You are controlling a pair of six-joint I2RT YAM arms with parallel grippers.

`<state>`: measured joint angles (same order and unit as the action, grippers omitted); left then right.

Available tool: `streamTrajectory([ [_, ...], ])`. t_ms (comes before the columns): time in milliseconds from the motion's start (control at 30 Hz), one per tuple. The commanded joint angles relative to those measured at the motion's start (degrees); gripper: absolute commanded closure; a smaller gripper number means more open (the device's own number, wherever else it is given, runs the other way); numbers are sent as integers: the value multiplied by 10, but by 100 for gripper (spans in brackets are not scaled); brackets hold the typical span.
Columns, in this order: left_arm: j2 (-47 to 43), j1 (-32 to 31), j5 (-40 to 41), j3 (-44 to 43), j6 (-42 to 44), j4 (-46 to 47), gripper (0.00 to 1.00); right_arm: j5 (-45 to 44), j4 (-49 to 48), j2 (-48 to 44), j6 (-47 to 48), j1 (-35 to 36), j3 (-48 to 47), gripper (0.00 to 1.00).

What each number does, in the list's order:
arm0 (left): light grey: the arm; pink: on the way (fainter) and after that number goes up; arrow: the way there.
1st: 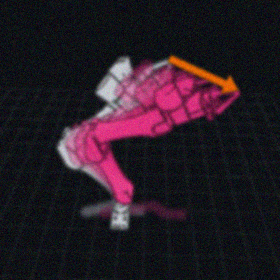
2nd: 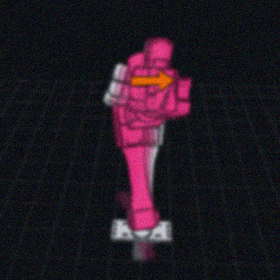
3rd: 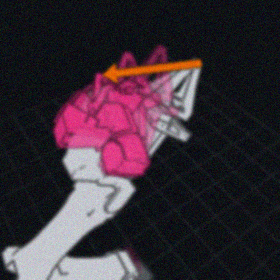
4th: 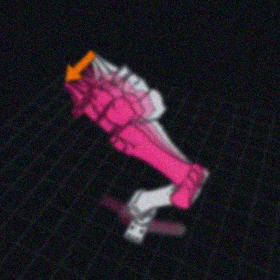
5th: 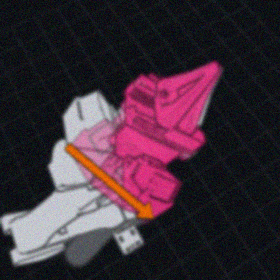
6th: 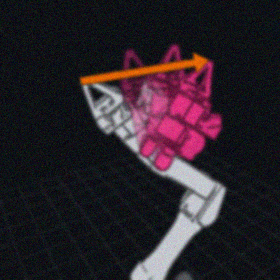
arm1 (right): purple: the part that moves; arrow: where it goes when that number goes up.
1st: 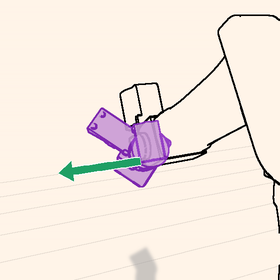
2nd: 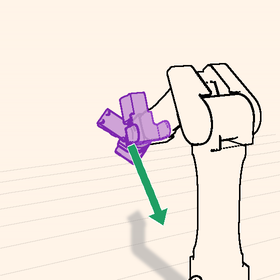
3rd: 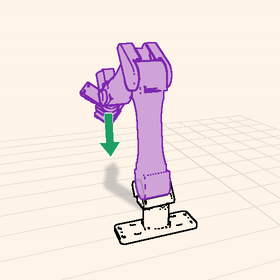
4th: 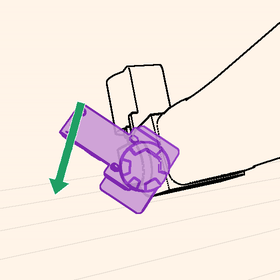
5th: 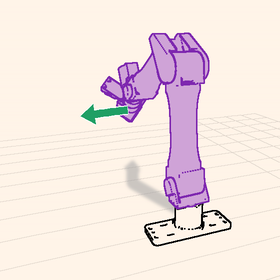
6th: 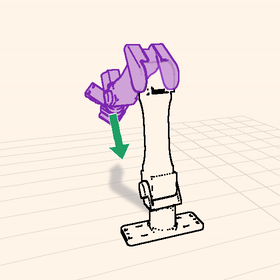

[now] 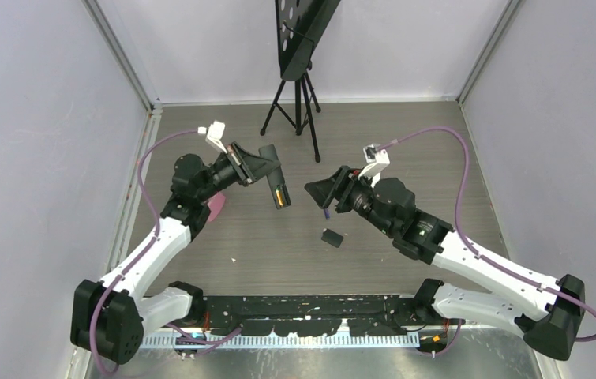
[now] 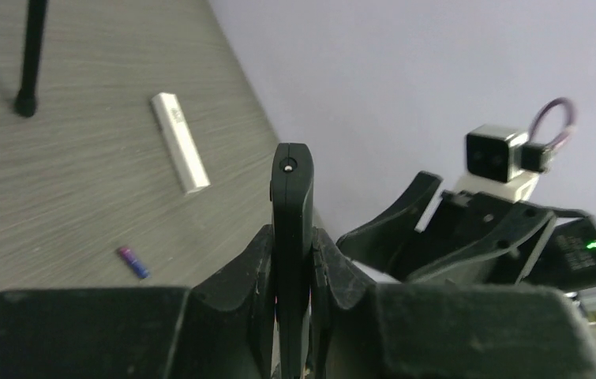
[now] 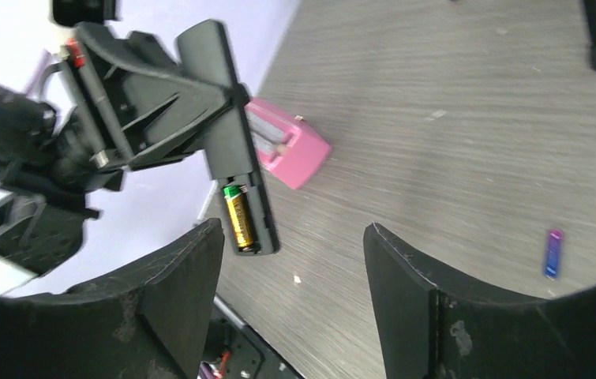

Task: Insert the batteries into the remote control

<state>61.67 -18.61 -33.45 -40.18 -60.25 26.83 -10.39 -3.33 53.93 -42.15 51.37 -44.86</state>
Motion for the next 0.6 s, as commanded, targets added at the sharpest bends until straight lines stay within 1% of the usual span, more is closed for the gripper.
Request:
streamTrajectory([
  [0,-29,4,-6,2,140,-113,100,-69,189,36,2,-17,-69,24],
  [33,-33,4,-3,5,155,-129,100,-81,216,61,-1,-24,-77,21],
  [133,-39,4,2,16,172,-152,100,-87,265,126,-7,-53,-90,21],
  [200,-39,4,-8,24,174,-152,100,-74,271,174,9,-67,-98,27],
  [267,-37,4,-19,29,174,-147,100,-60,271,227,33,-75,-114,35],
  [367,-35,4,-31,31,176,-143,100,-47,288,314,68,-84,-158,45],
  [467,-35,4,-36,30,179,-143,100,-42,301,399,88,-90,-199,49],
  [567,-32,4,-39,29,179,-143,100,-33,304,452,101,-92,-228,51],
])
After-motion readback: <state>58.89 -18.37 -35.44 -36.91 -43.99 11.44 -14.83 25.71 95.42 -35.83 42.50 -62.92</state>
